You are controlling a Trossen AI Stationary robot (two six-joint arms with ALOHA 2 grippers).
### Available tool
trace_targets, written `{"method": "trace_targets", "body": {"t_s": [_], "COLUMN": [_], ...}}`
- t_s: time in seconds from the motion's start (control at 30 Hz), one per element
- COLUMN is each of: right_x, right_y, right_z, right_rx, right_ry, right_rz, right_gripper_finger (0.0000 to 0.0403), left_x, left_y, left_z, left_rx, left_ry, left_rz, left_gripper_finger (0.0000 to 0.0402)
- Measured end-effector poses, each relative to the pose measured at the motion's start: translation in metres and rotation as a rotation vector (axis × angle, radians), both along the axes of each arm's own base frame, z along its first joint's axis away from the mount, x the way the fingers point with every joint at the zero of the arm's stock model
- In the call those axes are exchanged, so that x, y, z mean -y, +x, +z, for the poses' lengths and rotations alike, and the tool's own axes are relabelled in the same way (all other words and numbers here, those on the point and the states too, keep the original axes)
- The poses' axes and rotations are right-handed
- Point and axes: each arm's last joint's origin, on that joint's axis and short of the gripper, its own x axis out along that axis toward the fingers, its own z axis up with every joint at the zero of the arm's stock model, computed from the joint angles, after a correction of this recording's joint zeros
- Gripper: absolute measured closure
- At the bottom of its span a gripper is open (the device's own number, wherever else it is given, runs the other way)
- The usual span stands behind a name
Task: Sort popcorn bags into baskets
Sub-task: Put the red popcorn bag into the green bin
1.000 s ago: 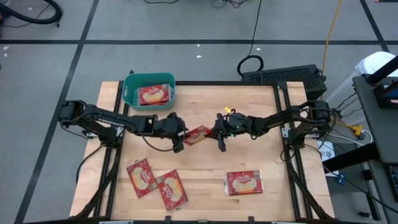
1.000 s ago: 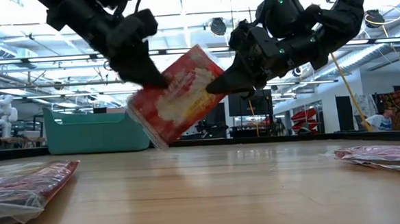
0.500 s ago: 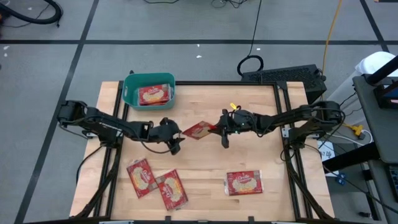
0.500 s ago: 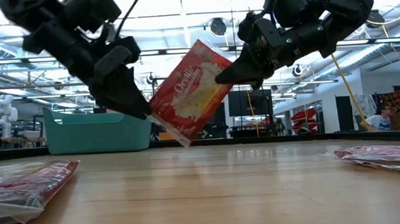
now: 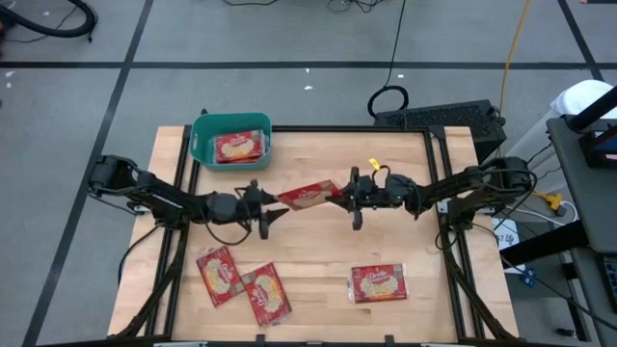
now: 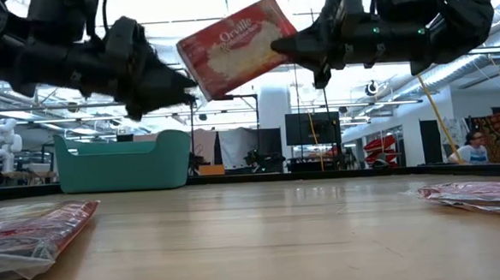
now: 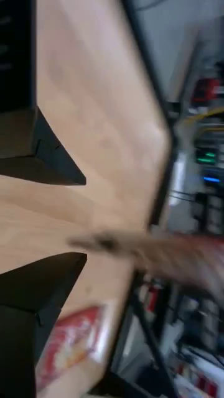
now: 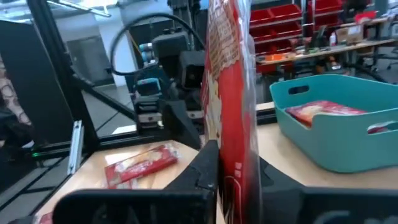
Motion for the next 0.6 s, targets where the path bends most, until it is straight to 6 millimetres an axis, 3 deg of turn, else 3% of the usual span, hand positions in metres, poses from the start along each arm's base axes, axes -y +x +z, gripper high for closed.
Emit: {"method": "trace_targets", "body": {"t_s": [0.33, 0.43, 0.6], "right_x": [-0.002, -0.002, -0.002], "right_y": [0.000, 0.000, 0.000], "right_z": [0.002, 0.002, 0.004], "right_rx": [0.019, 0.022, 0.040], "right_ry": [-0.026, -0.048, -0.067], "right_rz": [-0.011, -0.012, -0.014], "right_gripper_finger": [0.0392, 0.0392, 0.0392], "left_x": [0.002, 0.002, 0.000], "left_y": [0.009, 0.009, 0.009], "left_z": [0.032, 0.032, 0.032], "left_rx": [0.202, 0.196, 0.203], "left_ry": [0.207, 0.235, 0.243], "left_rz": [-0.024, -0.025, -0.053], "left_gripper_finger": [0.0165, 0.0186, 0.0264]}}
